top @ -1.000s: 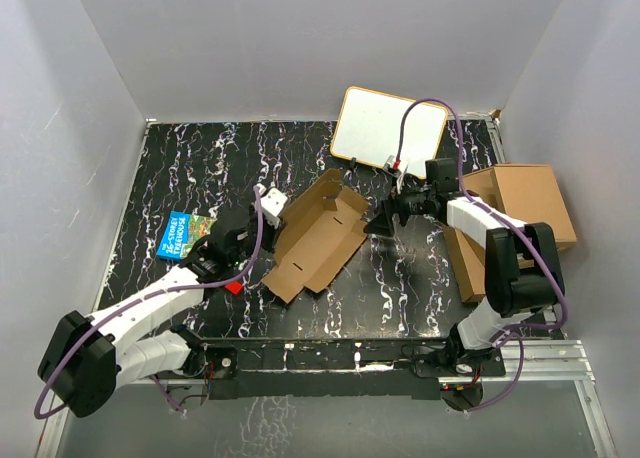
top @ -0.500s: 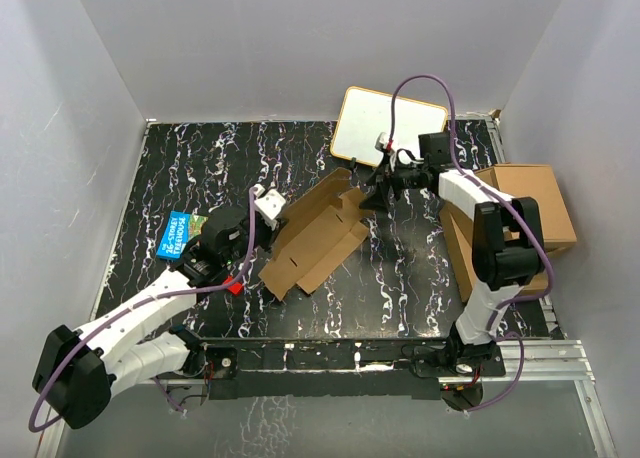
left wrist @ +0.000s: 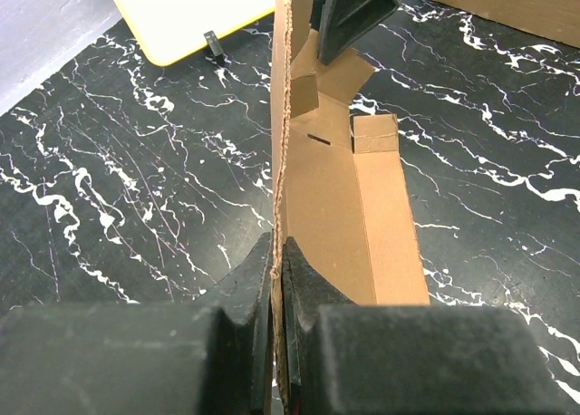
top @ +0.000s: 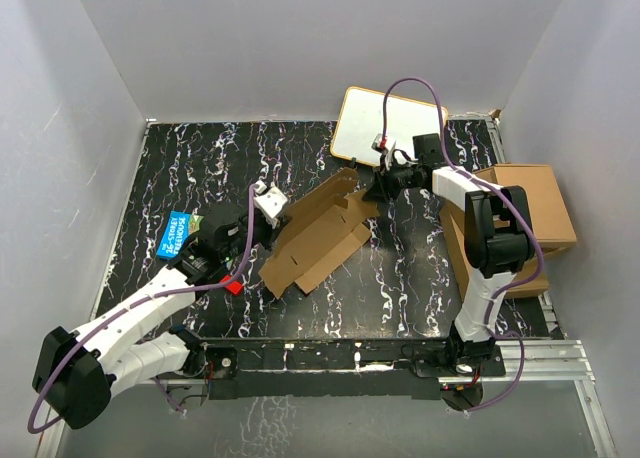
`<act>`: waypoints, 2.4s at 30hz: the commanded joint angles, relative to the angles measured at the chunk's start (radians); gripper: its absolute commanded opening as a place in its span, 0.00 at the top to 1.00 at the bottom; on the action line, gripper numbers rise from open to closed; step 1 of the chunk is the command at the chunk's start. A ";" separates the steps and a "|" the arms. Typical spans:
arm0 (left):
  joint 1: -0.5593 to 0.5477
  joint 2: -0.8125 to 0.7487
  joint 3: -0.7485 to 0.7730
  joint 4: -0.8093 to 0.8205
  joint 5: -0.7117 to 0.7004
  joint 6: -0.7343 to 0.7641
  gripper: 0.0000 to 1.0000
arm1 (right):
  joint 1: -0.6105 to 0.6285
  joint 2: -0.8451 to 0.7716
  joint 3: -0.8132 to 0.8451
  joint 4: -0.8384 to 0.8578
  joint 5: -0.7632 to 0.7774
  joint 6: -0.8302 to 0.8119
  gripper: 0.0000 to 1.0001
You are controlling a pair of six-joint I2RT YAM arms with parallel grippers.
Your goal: Fold the paper box
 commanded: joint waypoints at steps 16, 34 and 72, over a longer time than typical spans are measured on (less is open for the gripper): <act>0.072 -0.005 0.153 -0.088 0.142 0.084 1.00 | -0.002 -0.292 -0.430 0.877 -0.040 0.385 0.92; 0.130 0.042 0.115 -0.105 0.400 -0.017 1.00 | -0.001 -0.316 -0.793 1.449 0.071 0.566 0.92; 0.135 -0.032 -0.042 -0.026 0.431 -0.110 1.00 | 0.034 -0.381 -0.813 1.141 -0.118 0.491 0.72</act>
